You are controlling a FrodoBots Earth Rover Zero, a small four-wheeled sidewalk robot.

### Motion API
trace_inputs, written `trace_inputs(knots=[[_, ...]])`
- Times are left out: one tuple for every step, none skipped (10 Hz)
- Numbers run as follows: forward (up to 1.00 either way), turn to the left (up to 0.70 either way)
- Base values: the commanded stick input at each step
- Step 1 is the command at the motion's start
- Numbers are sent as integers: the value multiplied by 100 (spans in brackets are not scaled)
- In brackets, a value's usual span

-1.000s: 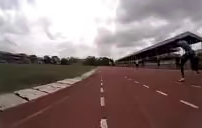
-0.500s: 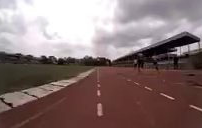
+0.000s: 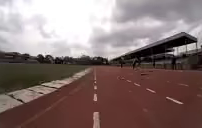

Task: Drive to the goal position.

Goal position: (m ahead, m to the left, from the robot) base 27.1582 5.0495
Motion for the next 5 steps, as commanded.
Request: trace_inputs(knots=[[70,-1],[70,0],[70,0],[70,0],[70,0]])
